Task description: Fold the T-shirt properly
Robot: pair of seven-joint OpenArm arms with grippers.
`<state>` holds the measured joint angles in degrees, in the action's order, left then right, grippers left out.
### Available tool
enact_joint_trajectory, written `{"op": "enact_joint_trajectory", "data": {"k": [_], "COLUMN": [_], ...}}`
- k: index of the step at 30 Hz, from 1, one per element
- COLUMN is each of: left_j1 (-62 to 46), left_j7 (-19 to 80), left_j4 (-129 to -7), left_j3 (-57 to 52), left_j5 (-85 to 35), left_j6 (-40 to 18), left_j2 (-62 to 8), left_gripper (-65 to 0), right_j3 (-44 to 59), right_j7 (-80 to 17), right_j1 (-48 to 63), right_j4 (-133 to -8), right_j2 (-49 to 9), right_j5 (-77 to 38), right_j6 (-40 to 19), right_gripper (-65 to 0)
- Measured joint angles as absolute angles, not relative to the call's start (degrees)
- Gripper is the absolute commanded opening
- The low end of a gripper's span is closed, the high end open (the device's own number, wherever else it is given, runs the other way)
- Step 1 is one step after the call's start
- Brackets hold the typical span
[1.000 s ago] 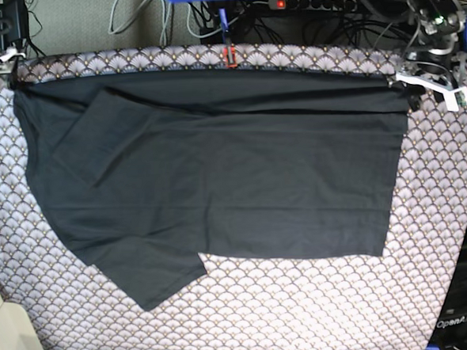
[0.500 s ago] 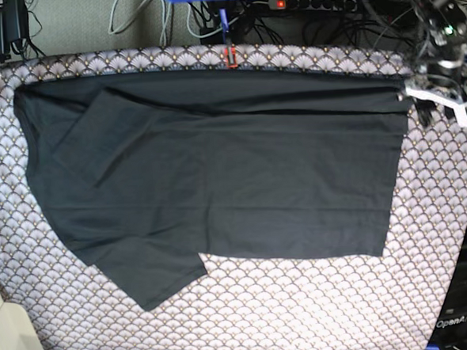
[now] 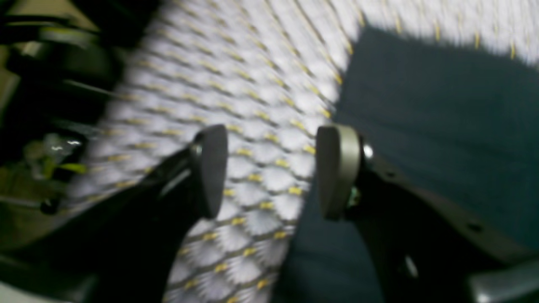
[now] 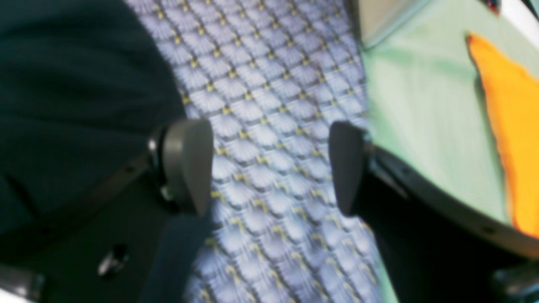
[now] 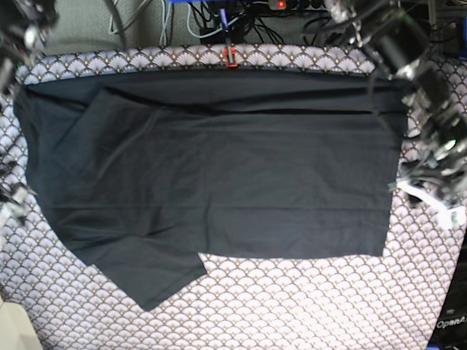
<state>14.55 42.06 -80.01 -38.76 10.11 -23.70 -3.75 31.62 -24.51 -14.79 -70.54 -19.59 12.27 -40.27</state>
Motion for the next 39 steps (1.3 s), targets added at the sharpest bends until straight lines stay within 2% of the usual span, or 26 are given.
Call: {"op": "enact_joint_trajectory", "data": {"k": [5,8,13,18,22,29,39], "left_j1": [21.0,23.5,26.2,28.1,27.0,23.2,16.8], "left_j7": [34.1,31.3,28.0,27.1,27.8,27.8,27.7], "left_j4": [-70.7,-63.9,-55.3,-55.0,-55.4,-61.5,-66.8], "left_j3": [-37.8,-37.4,-37.6,-37.4,-37.4,-37.4,-37.5], "left_j5": [15.6,17.4,18.0,17.8,17.8,17.8,17.8], "left_j6": [-23.3,-18.6,-16.1,-16.3,-16.1,-16.1,-16.3], "left_j2": [-3.2,-2.8,-3.4,-3.9,-3.9,-3.7,-3.6], "left_gripper": [-31.9,-31.9,-31.9,-31.9,-31.9,-31.9,-31.9], "right_j3": [29.5,28.7,28.9,28.8,29.0,29.0,29.0], "right_j7": [-24.0,-23.9,-21.0,-15.3,-12.6,-7.3,-2.7], "right_j1": [-25.3,-29.8,-34.7,-36.3,-35.5,-35.2,-33.1], "right_j4": [-58.4,-53.1,-43.1,-34.6,-32.4,-25.8,-24.7], "right_j2": [-17.6,-17.3,-17.5,-18.0,-18.6,-20.2,-20.4], "right_j5": [17.6,17.6,17.7,17.8,18.2,18.0,17.4], "right_j6": [-40.2,-40.2,-40.2,-40.2,-40.2,-40.1,-40.0], "right_gripper": [-21.2,-21.2,-21.2,-21.2,-21.0,-21.1,-21.5]}}
